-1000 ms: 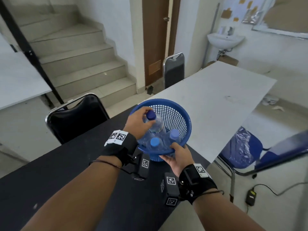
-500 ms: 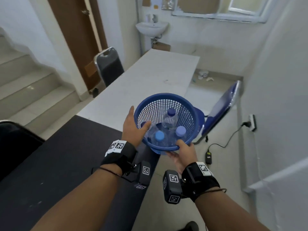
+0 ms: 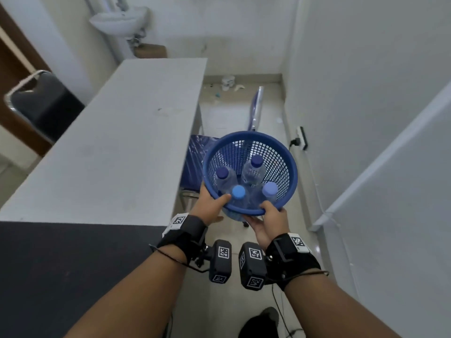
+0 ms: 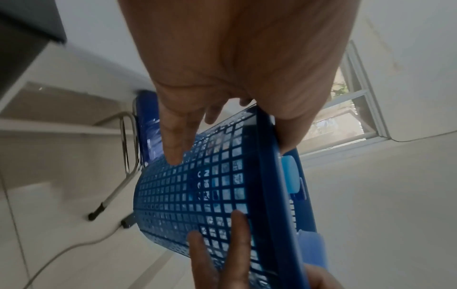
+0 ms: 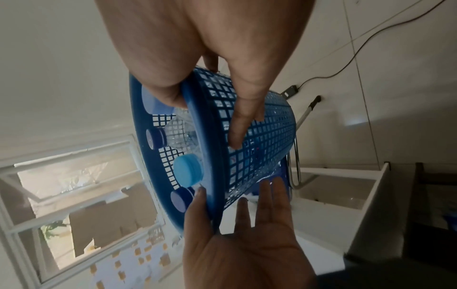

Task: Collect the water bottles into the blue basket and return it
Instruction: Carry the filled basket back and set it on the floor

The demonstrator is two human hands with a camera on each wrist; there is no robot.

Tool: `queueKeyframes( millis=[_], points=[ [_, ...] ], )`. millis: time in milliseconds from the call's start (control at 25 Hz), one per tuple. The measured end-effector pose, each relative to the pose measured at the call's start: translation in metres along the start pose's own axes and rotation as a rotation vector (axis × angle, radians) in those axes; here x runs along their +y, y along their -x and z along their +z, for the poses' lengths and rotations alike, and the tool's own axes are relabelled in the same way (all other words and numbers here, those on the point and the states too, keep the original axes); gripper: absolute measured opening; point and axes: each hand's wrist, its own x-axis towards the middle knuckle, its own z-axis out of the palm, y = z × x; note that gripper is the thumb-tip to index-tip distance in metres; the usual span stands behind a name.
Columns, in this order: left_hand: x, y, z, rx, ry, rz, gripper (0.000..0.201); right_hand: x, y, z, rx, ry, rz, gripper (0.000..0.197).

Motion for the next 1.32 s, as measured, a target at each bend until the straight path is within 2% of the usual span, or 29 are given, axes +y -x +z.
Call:
queueKeyframes(
  millis=[80,240,360,640,840,960,1120,1320],
  points=[
    [-0.005,0.001,0.001,-0.020,0.059,-0.102,0.063,0.006,-0.002,-0.003,0.006,0.021,0.032,0.041],
    [-0.005,0.006,-0.005,0.015,0.088,-0.100,0.054,0.010,0.002,-0.001,0.020,0.076,0.045,0.045],
    [0.010,0.030,-0.002,0.034,0.145,-0.090,0.049,0.001,0.018,0.000,0.006,0.083,0.019,0.045],
    [0.070,0.127,0.001,0.021,0.125,0.072,0.059,-0.048,0.115,0.000,-0.057,0.148,-0.079,0.036],
    [0.155,0.231,0.011,-0.054,0.092,0.248,0.065,-0.125,0.223,0.008,-0.114,0.157,-0.267,0.027],
    [0.191,0.315,0.026,-0.110,0.065,0.328,0.067,-0.159,0.304,-0.013,-0.113,0.112,-0.357,0.029],
    [0.211,0.444,0.057,-0.206,0.016,0.428,0.067,-0.194,0.422,-0.073,-0.062,0.055,-0.507,0.034],
    [0.223,0.581,0.089,-0.316,-0.049,0.524,0.050,-0.238,0.555,-0.137,-0.013,-0.007,-0.697,0.031]
  ],
)
